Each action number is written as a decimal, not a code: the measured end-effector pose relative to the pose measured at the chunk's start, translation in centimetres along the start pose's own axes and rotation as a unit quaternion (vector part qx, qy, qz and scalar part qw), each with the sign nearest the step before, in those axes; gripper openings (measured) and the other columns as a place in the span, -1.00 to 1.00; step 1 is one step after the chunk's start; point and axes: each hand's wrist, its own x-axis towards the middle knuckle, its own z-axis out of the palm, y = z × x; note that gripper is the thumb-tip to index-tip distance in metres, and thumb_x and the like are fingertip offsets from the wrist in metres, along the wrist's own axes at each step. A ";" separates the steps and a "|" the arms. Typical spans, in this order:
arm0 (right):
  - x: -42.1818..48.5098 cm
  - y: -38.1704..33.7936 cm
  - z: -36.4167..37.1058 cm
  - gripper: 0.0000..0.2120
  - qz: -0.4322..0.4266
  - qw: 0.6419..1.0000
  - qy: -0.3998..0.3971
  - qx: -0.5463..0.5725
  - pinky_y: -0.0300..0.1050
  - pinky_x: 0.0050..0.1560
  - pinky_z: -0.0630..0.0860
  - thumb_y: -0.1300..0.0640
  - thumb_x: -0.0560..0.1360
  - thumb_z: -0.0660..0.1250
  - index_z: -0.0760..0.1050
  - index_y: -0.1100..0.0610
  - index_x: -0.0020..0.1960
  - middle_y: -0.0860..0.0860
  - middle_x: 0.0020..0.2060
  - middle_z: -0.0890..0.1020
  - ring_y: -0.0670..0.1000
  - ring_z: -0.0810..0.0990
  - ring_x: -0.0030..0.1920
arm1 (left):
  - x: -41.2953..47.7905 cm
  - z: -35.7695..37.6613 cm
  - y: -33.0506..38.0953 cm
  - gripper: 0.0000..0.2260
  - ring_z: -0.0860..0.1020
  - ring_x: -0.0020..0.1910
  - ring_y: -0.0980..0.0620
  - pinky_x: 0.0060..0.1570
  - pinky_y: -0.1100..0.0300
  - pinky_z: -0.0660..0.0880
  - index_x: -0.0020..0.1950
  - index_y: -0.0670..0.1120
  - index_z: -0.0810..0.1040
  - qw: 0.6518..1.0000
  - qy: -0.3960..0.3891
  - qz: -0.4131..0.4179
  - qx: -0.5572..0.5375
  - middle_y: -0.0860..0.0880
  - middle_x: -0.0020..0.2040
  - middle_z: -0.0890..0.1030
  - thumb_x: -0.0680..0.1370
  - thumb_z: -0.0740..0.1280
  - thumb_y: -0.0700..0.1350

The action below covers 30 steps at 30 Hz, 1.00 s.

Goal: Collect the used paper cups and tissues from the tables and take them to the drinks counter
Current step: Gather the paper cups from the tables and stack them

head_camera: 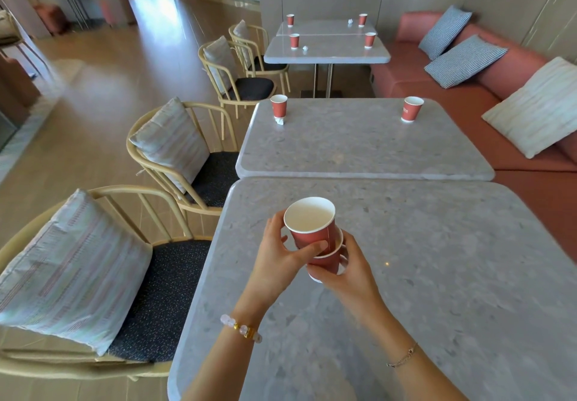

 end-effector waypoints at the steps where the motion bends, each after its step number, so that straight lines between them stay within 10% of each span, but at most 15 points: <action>1: 0.0 -0.2 -0.1 -0.37 0.000 1.000 0.003 0.003 -0.31 -0.07 0.53 0.03 0.20 0.55 0.41 -0.10 0.22 -0.17 0.09 0.58 -0.18 0.59 0.05 | -0.1 0.2 -0.1 -0.40 0.46 0.22 0.10 0.28 0.06 0.37 0.23 0.00 0.43 1.000 -0.003 -0.005 0.005 0.02 0.20 0.51 0.23 0.50 0.01; 8: -0.1 -0.1 -0.6 -0.38 -0.001 1.000 0.012 -0.014 -0.28 -0.02 0.53 0.03 0.24 0.58 0.38 -0.20 0.21 -0.16 0.13 0.57 -0.19 0.57 0.10 | -0.5 0.7 -1.0 -0.43 0.37 0.24 0.25 0.14 0.33 0.32 0.29 0.06 0.39 0.998 -0.041 -0.021 0.035 0.08 0.27 0.42 0.35 0.54 -0.11; 18: 0.4 -0.3 -1.6 -0.33 -0.004 1.000 0.019 -0.009 -0.33 -0.05 0.50 -0.07 0.19 0.56 0.37 -0.15 0.23 -0.14 0.12 0.56 -0.17 0.56 0.12 | -0.9 -0.6 0.1 -0.50 0.36 0.30 0.15 0.26 0.21 0.30 0.37 0.00 0.35 0.982 -0.019 0.074 0.170 0.11 0.29 0.43 0.47 0.40 0.02; 30: 0.7 -1.4 -3.0 -0.39 -0.039 0.999 0.021 -0.002 -0.49 -0.06 0.44 0.05 0.24 0.58 0.37 -0.30 0.14 -0.20 0.11 0.56 -0.29 0.54 0.08 | -1.2 -2.3 1.1 -0.56 0.54 0.12 -0.14 0.12 -0.05 0.45 0.23 -0.13 0.53 0.819 0.094 0.208 0.527 -0.08 0.13 0.59 0.52 0.13 0.11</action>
